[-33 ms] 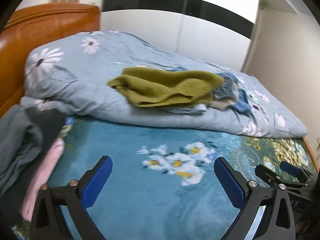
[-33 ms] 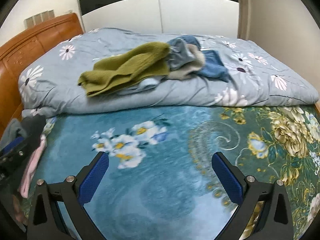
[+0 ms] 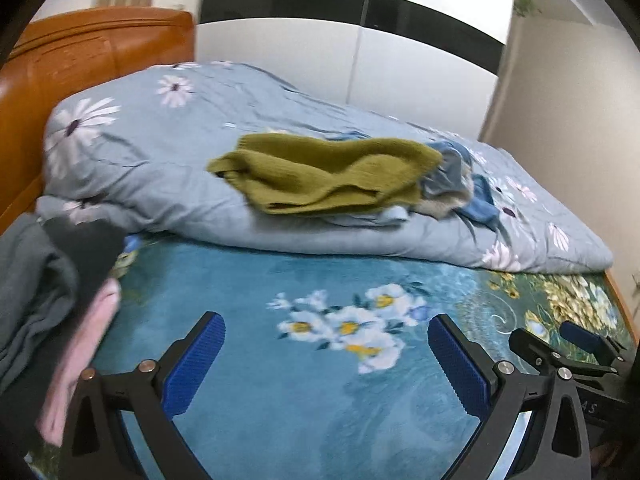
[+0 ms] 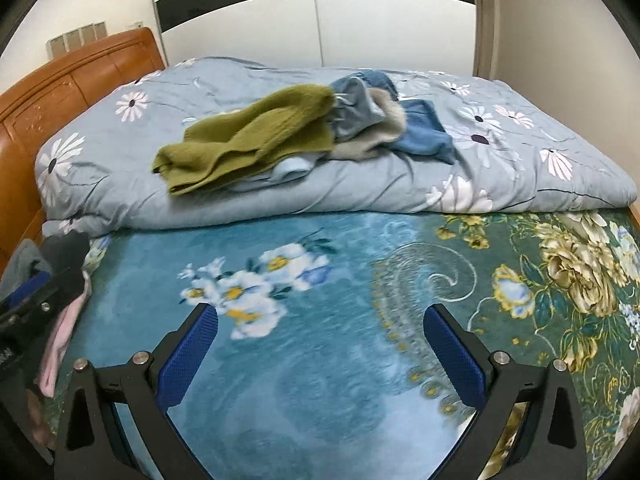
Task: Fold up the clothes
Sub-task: 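Move both tools toward the olive-green sweater on the clothes pile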
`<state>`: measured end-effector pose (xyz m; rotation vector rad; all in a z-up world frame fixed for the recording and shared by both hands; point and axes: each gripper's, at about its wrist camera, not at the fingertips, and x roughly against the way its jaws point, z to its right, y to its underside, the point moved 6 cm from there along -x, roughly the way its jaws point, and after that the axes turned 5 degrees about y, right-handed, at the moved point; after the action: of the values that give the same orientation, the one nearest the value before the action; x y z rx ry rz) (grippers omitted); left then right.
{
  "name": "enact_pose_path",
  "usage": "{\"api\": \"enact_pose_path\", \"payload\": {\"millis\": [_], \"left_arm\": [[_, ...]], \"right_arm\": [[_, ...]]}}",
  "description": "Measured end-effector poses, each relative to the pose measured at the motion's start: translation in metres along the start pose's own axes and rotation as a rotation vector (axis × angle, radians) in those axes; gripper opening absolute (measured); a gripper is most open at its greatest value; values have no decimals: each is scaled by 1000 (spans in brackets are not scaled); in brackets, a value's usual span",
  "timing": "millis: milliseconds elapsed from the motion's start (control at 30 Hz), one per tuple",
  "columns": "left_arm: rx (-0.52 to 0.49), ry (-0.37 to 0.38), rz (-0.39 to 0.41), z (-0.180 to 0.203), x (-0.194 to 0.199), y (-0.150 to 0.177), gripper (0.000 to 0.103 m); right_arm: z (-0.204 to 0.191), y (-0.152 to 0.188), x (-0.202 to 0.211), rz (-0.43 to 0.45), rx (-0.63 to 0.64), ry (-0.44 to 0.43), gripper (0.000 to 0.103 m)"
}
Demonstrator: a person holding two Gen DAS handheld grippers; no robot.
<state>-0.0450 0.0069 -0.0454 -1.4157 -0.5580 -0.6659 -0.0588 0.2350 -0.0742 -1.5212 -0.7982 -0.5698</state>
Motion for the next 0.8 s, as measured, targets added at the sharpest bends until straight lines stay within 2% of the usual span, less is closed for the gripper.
{"api": "enact_pose_path", "payload": {"millis": [133, 200, 300, 400, 567, 800], "left_arm": [[22, -34, 3, 18, -14, 0, 103], [33, -51, 4, 27, -21, 0, 103], [69, -35, 0, 38, -51, 5, 103], [78, -19, 4, 43, -76, 15, 103], [25, 69, -7, 22, -115, 22, 103], [5, 67, -15, 23, -148, 12, 103]], "right_arm": [[9, 1, -7, -27, 32, -6, 103], [16, -1, -23, -62, 56, 17, 103], [15, -3, -47, -56, 104, 68, 103], [13, 0, -68, -51, 111, 57, 103], [15, 1, -98, -81, 115, 43, 103], [16, 5, -133, -121, 113, 43, 103]]}}
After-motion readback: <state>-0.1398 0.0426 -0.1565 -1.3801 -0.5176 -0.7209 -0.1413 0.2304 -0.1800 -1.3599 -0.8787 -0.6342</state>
